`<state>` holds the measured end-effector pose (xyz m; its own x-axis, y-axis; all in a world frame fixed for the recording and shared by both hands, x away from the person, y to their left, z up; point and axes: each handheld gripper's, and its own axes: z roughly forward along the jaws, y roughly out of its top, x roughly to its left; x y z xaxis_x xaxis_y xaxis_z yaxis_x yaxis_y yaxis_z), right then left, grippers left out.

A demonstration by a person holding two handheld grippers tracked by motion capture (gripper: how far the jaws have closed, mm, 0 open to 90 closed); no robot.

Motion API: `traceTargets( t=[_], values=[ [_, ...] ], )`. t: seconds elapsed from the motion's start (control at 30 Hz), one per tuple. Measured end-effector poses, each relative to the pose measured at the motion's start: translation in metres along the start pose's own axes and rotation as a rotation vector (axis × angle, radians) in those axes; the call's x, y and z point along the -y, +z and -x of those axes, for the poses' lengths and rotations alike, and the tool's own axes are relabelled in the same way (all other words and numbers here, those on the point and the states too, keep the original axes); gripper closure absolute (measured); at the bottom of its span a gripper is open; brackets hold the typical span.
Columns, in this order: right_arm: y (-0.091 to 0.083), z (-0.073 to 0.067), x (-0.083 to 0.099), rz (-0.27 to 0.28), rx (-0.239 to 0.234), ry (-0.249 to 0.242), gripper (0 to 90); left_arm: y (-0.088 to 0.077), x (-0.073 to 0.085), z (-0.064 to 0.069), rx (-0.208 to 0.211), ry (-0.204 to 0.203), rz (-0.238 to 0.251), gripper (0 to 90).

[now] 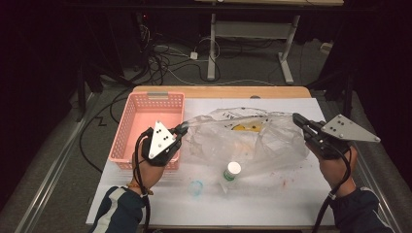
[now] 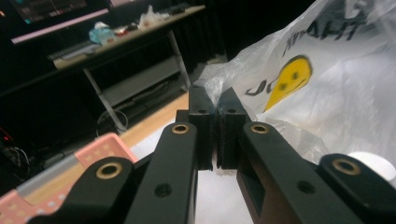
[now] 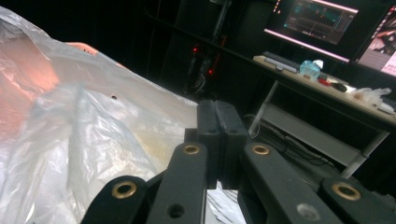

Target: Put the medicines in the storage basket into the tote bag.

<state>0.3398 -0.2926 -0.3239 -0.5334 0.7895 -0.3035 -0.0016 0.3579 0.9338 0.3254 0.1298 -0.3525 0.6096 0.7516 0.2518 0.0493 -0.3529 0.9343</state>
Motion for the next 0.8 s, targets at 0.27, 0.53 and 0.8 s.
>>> traceTargets(
  t=[0.27, 0.53, 0.8],
  values=[
    [-0.006, 0.006, -0.013, 0.027, 0.024, 0.007, 90.0, -0.006, -0.021, -0.006, -0.013, -0.002, 0.060, 85.1],
    [0.005, 0.011, -0.007, -0.009, 0.016, 0.018, 90.0, 0.001, -0.021, -0.010, -0.014, -0.017, 0.040, 85.1],
    [0.003, 0.022, -0.021, 0.024, 0.037, 0.028, 90.0, 0.003, -0.035, -0.010, -0.029, 0.008, 0.064, 85.0]
  ],
)
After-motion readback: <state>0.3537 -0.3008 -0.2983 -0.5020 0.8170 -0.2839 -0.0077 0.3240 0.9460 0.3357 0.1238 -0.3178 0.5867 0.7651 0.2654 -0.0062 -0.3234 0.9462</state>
